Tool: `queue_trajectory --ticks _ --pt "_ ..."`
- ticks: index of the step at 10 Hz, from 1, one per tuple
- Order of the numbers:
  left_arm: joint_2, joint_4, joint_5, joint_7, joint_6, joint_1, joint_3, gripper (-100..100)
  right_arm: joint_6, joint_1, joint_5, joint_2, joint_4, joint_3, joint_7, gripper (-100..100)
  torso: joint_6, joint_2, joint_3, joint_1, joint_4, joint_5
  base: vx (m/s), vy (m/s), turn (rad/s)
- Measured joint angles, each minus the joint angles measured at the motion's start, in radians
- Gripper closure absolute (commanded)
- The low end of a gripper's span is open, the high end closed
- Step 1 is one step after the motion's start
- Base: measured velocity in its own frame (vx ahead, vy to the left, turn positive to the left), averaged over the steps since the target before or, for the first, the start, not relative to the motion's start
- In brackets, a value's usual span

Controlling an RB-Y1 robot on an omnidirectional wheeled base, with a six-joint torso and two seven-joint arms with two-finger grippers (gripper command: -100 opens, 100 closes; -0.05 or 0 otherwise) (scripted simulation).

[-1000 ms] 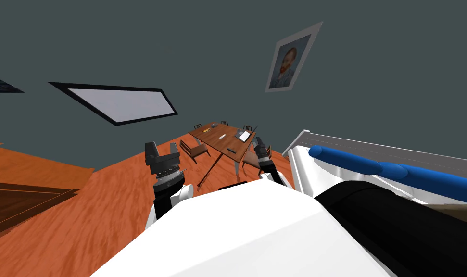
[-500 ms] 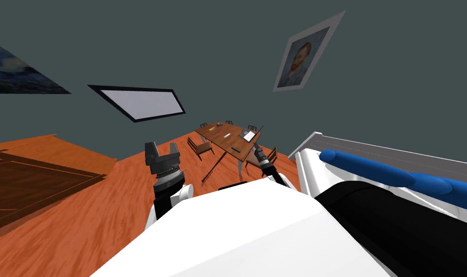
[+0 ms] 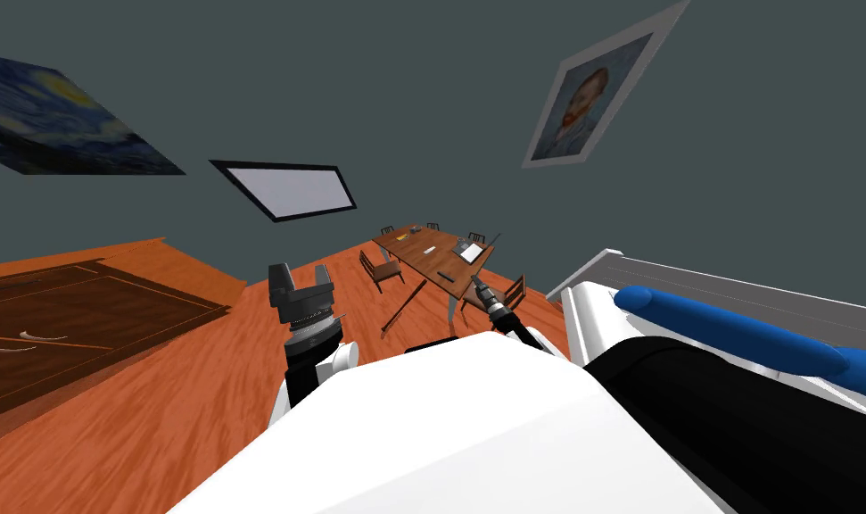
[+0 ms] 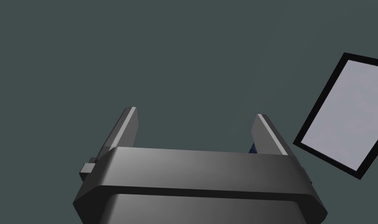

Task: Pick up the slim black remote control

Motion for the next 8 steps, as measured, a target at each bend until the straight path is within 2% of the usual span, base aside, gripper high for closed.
queue_trajectory --ticks 1,2,4,8 --pt "0.0 0.0 0.0 0.0 0.0 0.0 0.0 0 0.019 0.03 -0.01 -0.02 0.0 0.008 0.023 -100 0.0 0.0 0.0 0.0 0.0 0.0 -0.005 0.047 0.069" --pt "0.0 0.0 0.0 0.0 0.0 0.0 0.0 0 0.04 0.038 -0.013 -0.025 -0.002 0.014 0.042 -100 0.0 -0.001 0.0 -0.001 0.0 0.0 0.001 0.058 0.168" --pt "0.0 0.0 0.0 0.0 0.0 0.0 0.0 0 0.093 0.051 -0.044 -0.074 0.028 0.023 0.089 -100 0.0 -0.002 -0.001 0.0 0.0 0.0 0.004 0.074 0.158" --pt "0.0 0.0 0.0 0.0 0.0 0.0 0.0 0 0.168 0.103 -0.08 -0.137 0.054 0.038 0.16 -100 0.0 -0.002 -0.001 -0.002 0.0 0.0 0.006 0.051 0.13"
